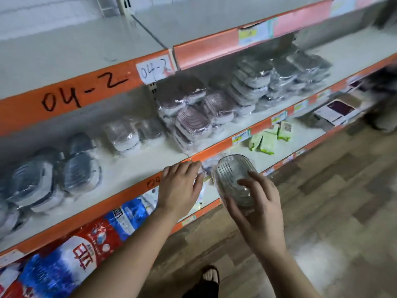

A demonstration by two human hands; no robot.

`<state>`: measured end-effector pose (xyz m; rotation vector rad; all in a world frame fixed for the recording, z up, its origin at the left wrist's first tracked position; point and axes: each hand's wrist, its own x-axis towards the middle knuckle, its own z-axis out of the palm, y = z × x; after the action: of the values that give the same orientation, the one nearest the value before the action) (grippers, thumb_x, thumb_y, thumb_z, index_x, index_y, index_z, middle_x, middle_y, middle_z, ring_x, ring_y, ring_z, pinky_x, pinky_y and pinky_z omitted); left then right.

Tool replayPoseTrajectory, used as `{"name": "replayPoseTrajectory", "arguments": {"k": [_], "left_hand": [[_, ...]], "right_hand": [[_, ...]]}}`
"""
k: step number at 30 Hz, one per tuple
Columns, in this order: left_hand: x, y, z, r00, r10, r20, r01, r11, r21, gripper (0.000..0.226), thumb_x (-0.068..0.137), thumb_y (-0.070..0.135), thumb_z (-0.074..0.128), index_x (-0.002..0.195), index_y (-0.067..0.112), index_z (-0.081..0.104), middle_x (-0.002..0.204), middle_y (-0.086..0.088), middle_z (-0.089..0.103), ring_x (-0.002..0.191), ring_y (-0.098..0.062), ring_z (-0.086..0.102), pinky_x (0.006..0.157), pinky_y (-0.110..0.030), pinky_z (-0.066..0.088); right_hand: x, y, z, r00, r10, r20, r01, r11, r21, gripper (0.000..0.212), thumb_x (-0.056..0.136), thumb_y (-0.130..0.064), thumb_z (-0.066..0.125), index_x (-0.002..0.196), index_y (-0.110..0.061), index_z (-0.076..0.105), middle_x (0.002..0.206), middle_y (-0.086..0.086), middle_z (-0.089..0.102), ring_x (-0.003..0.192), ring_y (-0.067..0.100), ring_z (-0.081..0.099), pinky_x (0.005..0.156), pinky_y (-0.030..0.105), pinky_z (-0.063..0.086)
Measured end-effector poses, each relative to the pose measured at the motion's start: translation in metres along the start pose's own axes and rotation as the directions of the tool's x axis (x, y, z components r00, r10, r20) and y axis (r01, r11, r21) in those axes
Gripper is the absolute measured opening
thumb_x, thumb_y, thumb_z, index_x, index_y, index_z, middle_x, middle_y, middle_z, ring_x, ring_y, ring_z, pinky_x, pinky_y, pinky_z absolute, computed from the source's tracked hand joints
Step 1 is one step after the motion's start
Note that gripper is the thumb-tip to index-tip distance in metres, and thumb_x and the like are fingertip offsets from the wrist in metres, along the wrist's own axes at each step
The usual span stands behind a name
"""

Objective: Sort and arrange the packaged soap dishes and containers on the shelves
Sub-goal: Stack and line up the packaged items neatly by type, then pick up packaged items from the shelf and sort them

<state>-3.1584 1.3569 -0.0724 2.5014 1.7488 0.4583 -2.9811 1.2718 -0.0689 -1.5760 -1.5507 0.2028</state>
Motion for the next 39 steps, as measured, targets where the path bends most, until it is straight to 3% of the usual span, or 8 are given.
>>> {"name": "replayPoseTrajectory", "arguments": {"k": [3,7,11,16,23,29,34,39], "left_hand": [[0.038,0.027,0.024,1.0,0.012,-0.021,-0.014,0.998,-0.06,0.043,0.094,0.038,0.036,0.116,0.016,0.065,0.11,0.0,0.068,0.097,-0.027,0.064,0.081,-0.04,0.048],[0.091,0.057,0.053,0.999,-0.009,-0.044,0.004,0.994,-0.112,0.043,0.094,0.038,0.037,0.114,0.014,0.067,0.11,-0.001,0.069,0.096,-0.028,0.064,0.08,-0.039,0.05],[0.136,0.082,0.073,0.999,0.0,-0.043,-0.005,0.994,-0.109,0.041,0.093,0.037,0.04,0.111,0.013,0.067,0.109,-0.003,0.069,0.092,-0.03,0.065,0.077,-0.039,0.051],[0.182,0.111,0.088,0.998,0.034,-0.049,-0.039,0.992,-0.12,0.042,0.093,0.037,0.039,0.112,0.012,0.068,0.108,-0.002,0.069,0.092,-0.029,0.065,0.077,-0.039,0.051],[0.23,0.142,0.12,0.998,-0.013,-0.064,0.009,0.998,-0.062,0.043,0.095,0.04,0.035,0.113,0.018,0.067,0.11,0.004,0.067,0.095,-0.024,0.063,0.079,-0.038,0.046],[0.267,0.172,0.136,0.985,-0.127,-0.117,0.128,0.992,0.002,0.042,0.094,0.039,0.037,0.114,0.019,0.067,0.109,0.003,0.067,0.097,-0.024,0.063,0.08,-0.038,0.046],[0.277,0.196,0.148,0.961,-0.234,-0.145,0.239,0.971,0.015,0.044,0.095,0.04,0.036,0.114,0.017,0.068,0.109,0.001,0.068,0.097,-0.025,0.064,0.082,-0.04,0.049],[0.28,0.213,0.158,0.934,-0.321,-0.156,0.329,0.944,0.031,0.045,0.095,0.04,0.036,0.112,0.016,0.069,0.109,0.0,0.069,0.096,-0.024,0.065,0.08,-0.037,0.049]], "right_hand": [[0.028,0.042,-0.01,1.0,0.006,-0.026,-0.006,1.0,-0.01,0.031,0.078,-0.026,0.075,0.102,-0.008,0.066,0.127,0.009,0.055,0.123,0.033,0.048,0.103,0.045,0.038],[0.073,0.086,-0.022,0.998,0.034,-0.044,-0.034,0.999,0.006,0.032,0.083,-0.032,0.07,0.105,-0.011,0.064,0.131,0.007,0.051,0.126,0.027,0.045,0.104,0.044,0.038],[0.117,0.124,-0.033,0.997,0.05,-0.063,-0.049,0.999,0.013,0.036,0.084,-0.038,0.065,0.109,-0.012,0.062,0.133,0.003,0.048,0.13,0.017,0.041,0.105,0.037,0.038],[0.166,0.168,-0.047,0.995,0.046,-0.085,-0.047,0.999,-0.008,0.042,0.084,-0.04,0.064,0.112,-0.01,0.06,0.129,0.008,0.053,0.124,0.02,0.047,0.104,0.034,0.039],[0.231,0.228,-0.053,0.989,-0.025,-0.145,0.031,0.999,0.035,0.041,0.083,-0.043,0.065,0.108,-0.011,0.059,0.124,0.003,0.052,0.12,0.013,0.047,0.103,0.017,0.033],[0.305,0.262,-0.051,0.969,-0.14,-0.202,0.161,0.983,0.091,0.039,0.082,-0.041,0.069,0.101,-0.007,0.062,0.114,0.01,0.056,0.111,0.022,0.051,0.095,0.037,0.042],[0.365,0.282,-0.046,0.971,-0.17,-0.166,0.195,0.97,0.147,0.034,0.081,-0.032,0.076,0.101,-0.007,0.064,0.111,0.01,0.058,0.105,0.025,0.055,0.09,0.019,0.038],[0.411,0.284,-0.034,0.962,-0.269,-0.053,0.274,0.948,0.163,0.032,0.084,-0.035,0.072,0.101,-0.008,0.066,0.108,0.012,0.058,0.103,0.031,0.055,0.089,0.036,0.044]]}}
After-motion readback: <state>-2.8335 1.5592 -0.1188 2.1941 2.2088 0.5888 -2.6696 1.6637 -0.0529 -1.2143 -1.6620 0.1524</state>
